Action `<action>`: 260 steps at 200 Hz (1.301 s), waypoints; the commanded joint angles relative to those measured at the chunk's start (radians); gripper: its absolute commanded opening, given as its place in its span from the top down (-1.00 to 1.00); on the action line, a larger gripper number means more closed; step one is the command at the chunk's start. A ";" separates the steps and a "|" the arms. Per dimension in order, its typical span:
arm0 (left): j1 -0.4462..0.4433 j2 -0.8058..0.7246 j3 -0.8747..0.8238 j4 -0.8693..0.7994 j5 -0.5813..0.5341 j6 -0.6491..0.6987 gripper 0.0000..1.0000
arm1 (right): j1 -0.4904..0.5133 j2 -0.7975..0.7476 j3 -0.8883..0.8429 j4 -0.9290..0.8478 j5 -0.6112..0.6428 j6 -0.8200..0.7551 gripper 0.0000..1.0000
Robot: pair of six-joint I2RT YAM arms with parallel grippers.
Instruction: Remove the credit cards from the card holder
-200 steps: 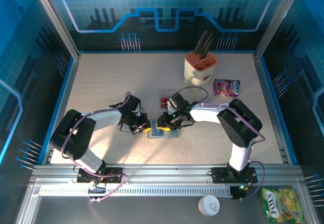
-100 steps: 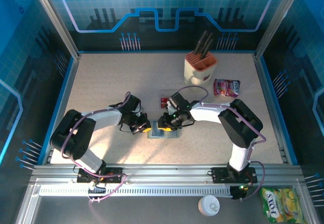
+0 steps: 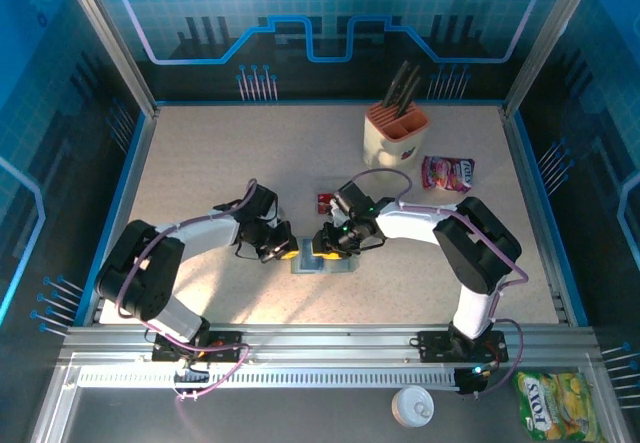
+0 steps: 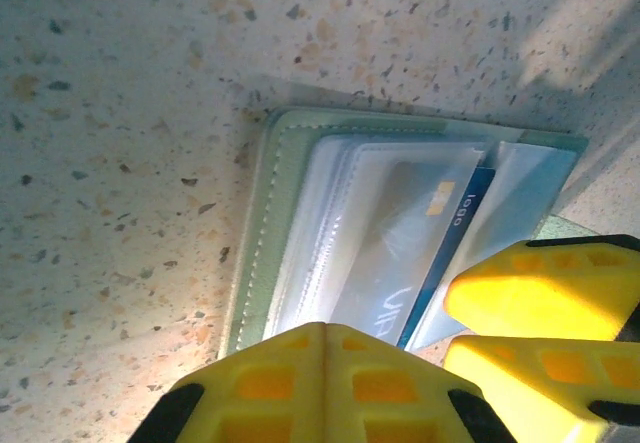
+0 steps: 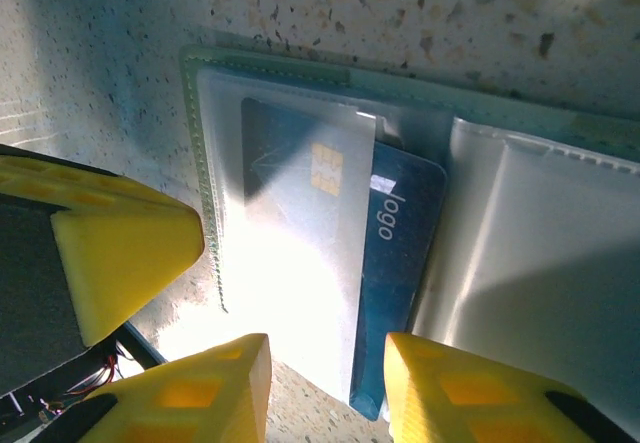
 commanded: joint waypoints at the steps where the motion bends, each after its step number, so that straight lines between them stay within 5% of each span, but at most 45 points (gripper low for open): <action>1: 0.007 -0.028 0.035 -0.039 0.007 0.010 0.98 | -0.005 -0.037 0.027 -0.032 0.003 -0.016 0.27; 187: -0.020 0.002 0.023 0.060 0.054 -0.036 0.99 | -0.018 -0.059 0.002 -0.017 0.011 -0.012 0.26; 260: -0.027 0.021 0.015 -0.003 -0.009 0.012 1.00 | -0.009 -0.029 -0.025 0.067 -0.028 0.025 0.27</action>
